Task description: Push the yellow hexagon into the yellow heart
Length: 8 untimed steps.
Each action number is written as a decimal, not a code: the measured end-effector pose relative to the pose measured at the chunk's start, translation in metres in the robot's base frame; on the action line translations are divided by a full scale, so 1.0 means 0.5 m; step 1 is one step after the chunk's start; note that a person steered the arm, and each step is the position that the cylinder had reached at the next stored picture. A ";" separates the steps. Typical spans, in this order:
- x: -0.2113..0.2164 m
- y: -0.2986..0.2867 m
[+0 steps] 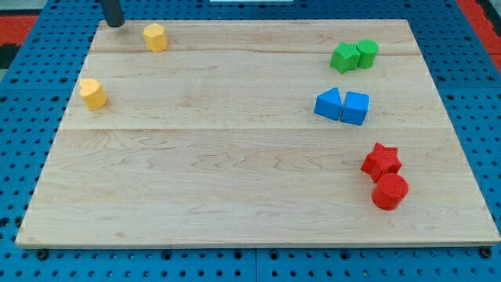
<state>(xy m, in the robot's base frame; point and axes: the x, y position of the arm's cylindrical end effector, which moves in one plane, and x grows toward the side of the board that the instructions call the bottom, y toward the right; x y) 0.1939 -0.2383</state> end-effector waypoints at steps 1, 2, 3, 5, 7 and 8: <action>0.005 0.106; 0.060 0.173; 0.183 0.172; 0.164 0.234; 0.233 0.065; 0.321 0.038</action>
<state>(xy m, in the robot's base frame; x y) 0.3543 -0.2193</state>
